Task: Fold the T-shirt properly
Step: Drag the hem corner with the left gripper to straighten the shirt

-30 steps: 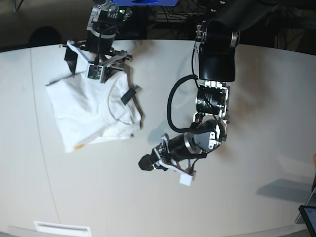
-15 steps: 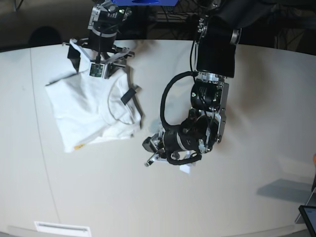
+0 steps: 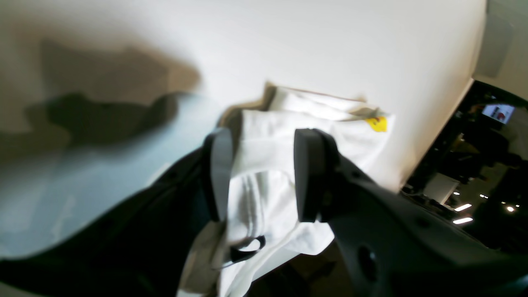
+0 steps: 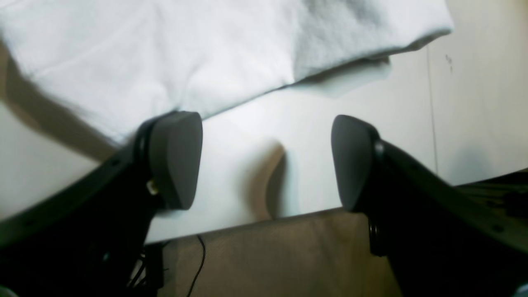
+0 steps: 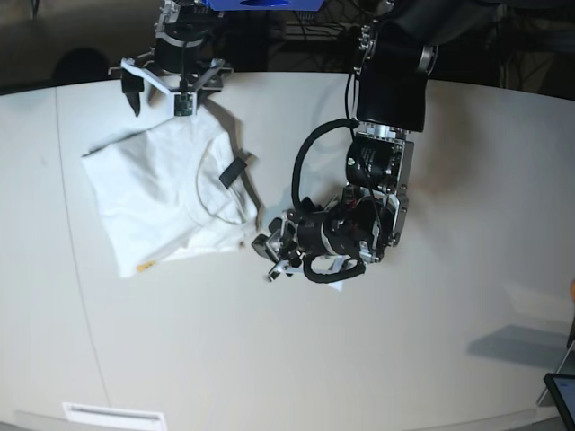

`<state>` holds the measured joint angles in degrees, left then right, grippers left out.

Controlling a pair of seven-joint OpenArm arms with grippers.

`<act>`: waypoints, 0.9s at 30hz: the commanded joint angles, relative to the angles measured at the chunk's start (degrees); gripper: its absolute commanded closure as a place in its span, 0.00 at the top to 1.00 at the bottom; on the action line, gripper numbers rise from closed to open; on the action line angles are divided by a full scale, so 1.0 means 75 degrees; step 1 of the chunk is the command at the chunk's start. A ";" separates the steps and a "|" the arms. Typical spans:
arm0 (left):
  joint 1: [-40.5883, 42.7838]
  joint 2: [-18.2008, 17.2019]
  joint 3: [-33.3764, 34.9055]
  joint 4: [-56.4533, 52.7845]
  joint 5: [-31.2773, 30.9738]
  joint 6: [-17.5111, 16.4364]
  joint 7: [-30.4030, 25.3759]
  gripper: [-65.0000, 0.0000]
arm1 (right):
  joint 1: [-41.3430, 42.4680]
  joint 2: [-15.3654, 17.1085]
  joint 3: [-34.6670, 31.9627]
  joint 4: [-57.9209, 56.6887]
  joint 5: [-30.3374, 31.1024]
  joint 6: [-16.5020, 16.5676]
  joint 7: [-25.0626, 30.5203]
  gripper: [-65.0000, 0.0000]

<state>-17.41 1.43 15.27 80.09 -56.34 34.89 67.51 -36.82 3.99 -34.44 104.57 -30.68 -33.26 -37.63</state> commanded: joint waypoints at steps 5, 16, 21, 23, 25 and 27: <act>-0.0193 -0.0185 -0.0014 0.0064 -0.0149 -0.0040 0.0054 0.37 | -0.0735 -0.0596 -0.1486 0.0726 -0.2070 0.0173 0.0111 0.71; -0.0287 -0.0232 0.0045 -0.0546 -0.0207 -0.0064 0.0043 0.37 | -0.1004 -0.0643 -0.1627 0.1195 -0.2304 -0.0132 0.0158 0.71; -0.0134 -0.0080 0.0022 -0.0370 -0.0219 -0.0064 0.0043 0.44 | -0.0887 -0.0643 -0.1627 0.1195 -0.2374 -0.0132 0.0135 0.71; -0.0134 -0.0080 0.0022 -0.0300 -0.0231 -0.0064 0.0043 0.49 | -0.0840 -0.0643 -0.1627 0.1195 -0.2374 -0.0132 0.0135 0.71; -0.0076 -0.0080 -0.0014 -0.0265 -0.0430 -0.0064 0.0043 0.53 | -0.0840 -0.0643 -0.1627 0.1195 -0.2374 -0.0132 0.0135 0.71; -0.0064 -0.0115 -0.0037 -0.0265 -0.0664 -0.0064 0.0043 0.54 | -0.0758 -0.0655 -0.1627 0.1195 -0.2374 -0.0132 0.0123 0.71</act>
<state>-16.80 0.30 15.00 76.99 -60.29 34.50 67.31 -38.24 3.03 -34.44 111.15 -49.60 -38.44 -37.80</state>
